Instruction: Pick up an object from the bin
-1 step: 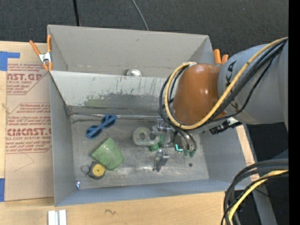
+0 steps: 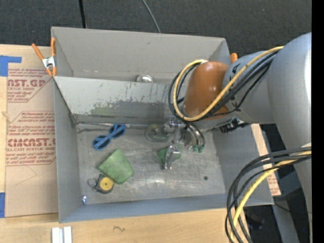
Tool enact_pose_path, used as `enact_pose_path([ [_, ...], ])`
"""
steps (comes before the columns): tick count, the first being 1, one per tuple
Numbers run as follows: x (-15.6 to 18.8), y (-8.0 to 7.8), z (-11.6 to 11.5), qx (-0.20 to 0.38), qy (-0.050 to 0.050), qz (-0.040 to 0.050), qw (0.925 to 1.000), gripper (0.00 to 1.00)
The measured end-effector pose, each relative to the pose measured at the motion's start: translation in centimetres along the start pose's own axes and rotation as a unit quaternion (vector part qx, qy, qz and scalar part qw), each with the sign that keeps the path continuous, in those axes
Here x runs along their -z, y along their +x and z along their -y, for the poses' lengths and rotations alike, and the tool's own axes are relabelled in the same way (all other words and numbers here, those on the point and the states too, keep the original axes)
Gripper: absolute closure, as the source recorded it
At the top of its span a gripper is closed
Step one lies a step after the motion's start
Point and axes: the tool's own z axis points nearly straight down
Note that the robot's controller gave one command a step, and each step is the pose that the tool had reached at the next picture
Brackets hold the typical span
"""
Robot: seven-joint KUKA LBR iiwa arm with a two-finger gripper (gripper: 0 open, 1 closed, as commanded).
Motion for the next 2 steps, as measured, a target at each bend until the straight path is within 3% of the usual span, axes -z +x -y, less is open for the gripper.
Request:
enact_pose_path([
  [1,0.5,-0.1,-0.1,0.001,0.000,0.0021,1.0000,1.00],
  [2,14.2,-0.9,0.3,-0.006,0.001,0.0015,1.0000,1.00],
])
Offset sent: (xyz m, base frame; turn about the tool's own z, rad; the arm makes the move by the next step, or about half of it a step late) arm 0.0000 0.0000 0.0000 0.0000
